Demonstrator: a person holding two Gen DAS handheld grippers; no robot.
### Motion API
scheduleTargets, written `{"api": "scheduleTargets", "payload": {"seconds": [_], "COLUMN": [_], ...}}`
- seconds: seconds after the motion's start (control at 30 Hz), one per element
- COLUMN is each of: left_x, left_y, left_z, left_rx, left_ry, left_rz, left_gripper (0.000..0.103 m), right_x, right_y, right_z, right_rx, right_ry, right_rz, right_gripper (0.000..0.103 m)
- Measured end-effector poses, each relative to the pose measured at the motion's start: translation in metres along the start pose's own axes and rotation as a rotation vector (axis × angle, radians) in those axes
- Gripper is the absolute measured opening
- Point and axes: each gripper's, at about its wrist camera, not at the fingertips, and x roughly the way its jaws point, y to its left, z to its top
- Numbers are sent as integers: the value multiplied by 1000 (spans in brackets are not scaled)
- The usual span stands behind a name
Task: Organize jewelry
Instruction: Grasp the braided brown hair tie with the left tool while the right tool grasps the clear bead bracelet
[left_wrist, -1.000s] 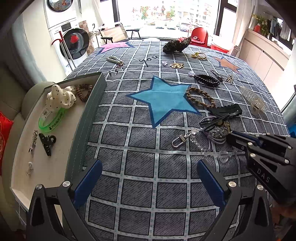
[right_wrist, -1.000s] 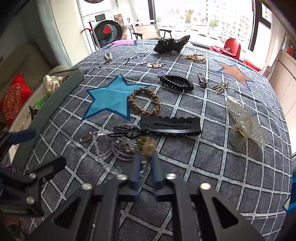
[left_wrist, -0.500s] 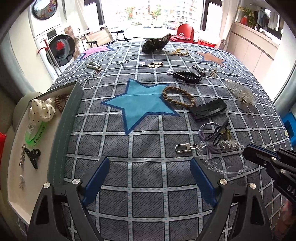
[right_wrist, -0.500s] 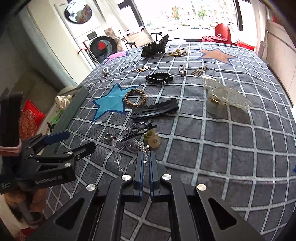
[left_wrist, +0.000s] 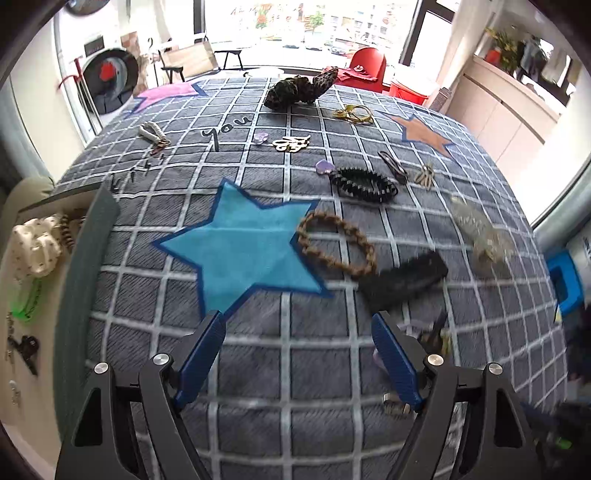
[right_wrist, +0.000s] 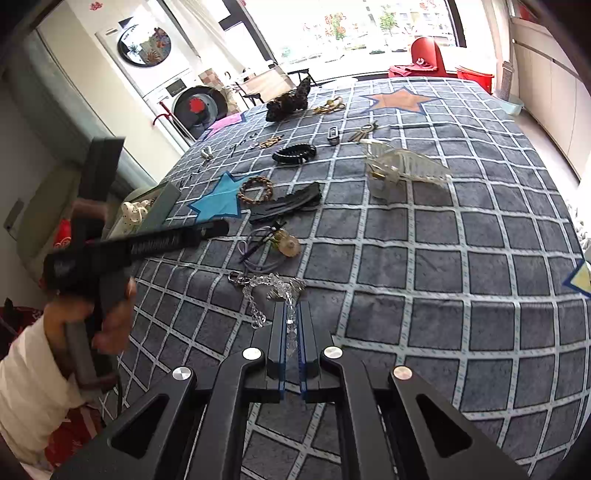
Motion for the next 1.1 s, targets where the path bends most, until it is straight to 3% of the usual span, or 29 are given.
{"api": "scheduleTargets", "payload": {"seconds": [0.2,0.47,0.53,0.63,0.67,0.87,1.1], "left_x": [26,45,43,39,38,27,-2], "left_y": [-9,-34,-36,-41,-41,-31,-18], "left_z": [35,40,38,38,39,31,2], "left_rx": [-84,-12,0,33,38,16,14], "left_ry": [39,52,31,17,20,22,-3], "left_rz": [-30,113,110,100,95,0,-40], "left_gripper": [83,83,71,33,15,12,12], "right_x": [-2,-4,-4,-4,-5,-9,-15], "right_y": [-11,-17,-18,-18,-17,-12,1], "right_z": [-6,-6,-6,-7,-8,-8,-3], "right_rx": [34,59,63,63,62,56,38], "right_ry": [3,-4,-5,-5,-5,-17,-27], "right_rz": [-1,4,6,7,7,10,31], "right_gripper": [5,5,5,5,5,5,5]}}
